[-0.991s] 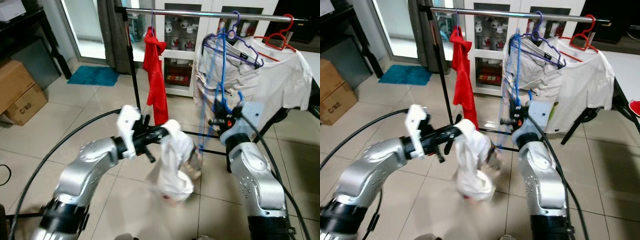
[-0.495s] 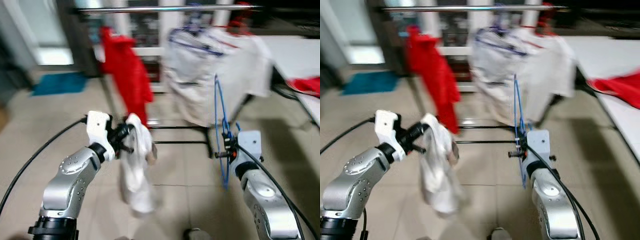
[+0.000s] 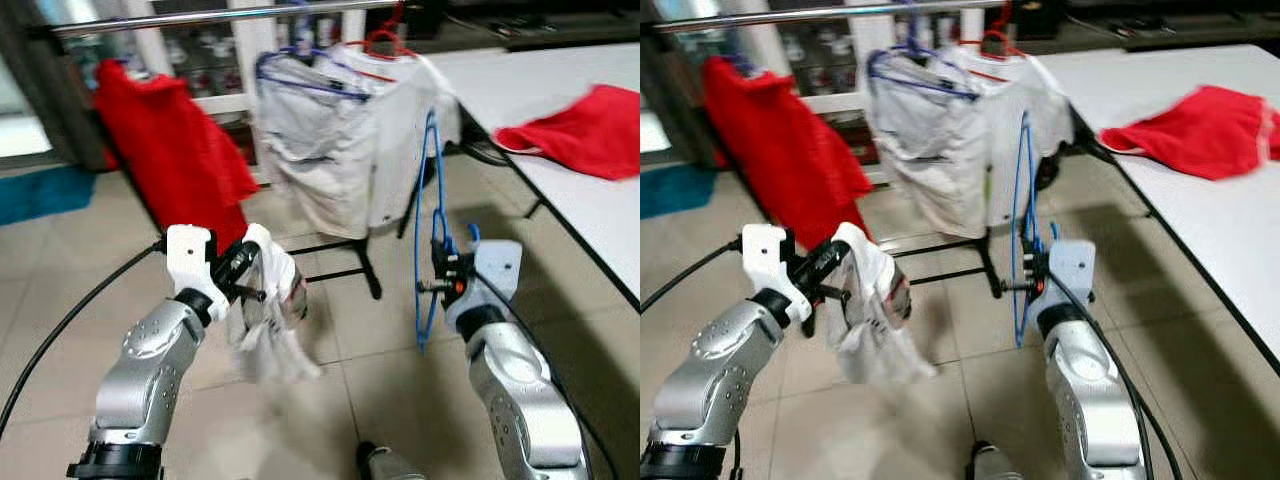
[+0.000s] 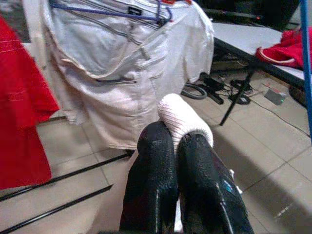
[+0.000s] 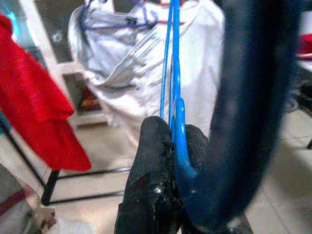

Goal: Hang hanger

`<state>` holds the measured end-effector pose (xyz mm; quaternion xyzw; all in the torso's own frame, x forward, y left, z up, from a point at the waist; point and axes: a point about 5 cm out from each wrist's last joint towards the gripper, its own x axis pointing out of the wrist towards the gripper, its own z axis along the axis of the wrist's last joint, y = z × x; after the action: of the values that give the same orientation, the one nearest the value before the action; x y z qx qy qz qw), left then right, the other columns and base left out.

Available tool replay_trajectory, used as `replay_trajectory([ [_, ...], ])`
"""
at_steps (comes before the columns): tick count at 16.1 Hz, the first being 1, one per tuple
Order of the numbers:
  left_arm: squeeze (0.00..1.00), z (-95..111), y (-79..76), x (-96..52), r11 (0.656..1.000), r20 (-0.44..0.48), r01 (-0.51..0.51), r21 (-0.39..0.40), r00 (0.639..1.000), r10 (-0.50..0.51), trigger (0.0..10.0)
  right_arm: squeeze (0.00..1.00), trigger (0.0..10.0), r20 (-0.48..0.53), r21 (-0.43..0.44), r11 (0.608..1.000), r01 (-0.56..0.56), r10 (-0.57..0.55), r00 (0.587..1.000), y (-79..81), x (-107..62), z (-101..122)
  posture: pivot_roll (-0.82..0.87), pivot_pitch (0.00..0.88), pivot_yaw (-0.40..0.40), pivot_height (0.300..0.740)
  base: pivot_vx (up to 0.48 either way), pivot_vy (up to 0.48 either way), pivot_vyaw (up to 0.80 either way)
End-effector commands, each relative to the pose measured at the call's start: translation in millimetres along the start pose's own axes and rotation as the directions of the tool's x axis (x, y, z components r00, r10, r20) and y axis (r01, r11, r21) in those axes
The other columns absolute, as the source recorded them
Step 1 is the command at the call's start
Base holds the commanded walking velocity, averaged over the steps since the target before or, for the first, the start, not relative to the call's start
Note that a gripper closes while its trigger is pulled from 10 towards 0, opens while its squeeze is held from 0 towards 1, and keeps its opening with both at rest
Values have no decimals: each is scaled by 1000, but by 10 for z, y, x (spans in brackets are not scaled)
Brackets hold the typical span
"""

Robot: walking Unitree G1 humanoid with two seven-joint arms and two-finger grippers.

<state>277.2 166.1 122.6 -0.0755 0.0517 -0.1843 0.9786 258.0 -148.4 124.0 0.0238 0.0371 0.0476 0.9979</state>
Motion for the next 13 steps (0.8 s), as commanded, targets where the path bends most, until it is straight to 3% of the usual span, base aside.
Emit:
replay_trajectory([
  [1, 0, 43, 18, -3, 1000, 3, -9, 10, 1000, 9, 10000, 0, 10000, 45, 21, 1000, -12, 11, 999, 35, 29, 93, -26, 55, 67, 740, 0, 0, -800],
  [4, 0, 95, -18, -24, 998, 30, -21, 58, 999, 19, 10000, 0, 10000, 0, 70, 996, -48, 49, 999, 69, 17, 52, -4, 74, 35, 740, 0, 0, -800],
  [6, 0, 125, -49, -59, 998, 29, -27, 48, 999, 26, 10000, 0, 10000, -9, 81, 994, -75, 76, 997, 94, 35, 45, 14, 87, 12, 740, 0, 0, -800],
  [10, 0, 106, -105, -98, 997, 15, -12, 80, 1000, 11, 10000, 0, 10000, -22, 110, 992, -57, 59, 998, 87, 62, 21, 18, 96, -7, 740, 0, 0, -800],
  [13, 0, 141, -93, -74, 996, 30, -26, 84, 999, 23, 10000, 0, 10000, -22, 78, 995, -67, 69, 997, 70, 35, 32, -1, 98, 5, 740, 0, 0, -800],
])
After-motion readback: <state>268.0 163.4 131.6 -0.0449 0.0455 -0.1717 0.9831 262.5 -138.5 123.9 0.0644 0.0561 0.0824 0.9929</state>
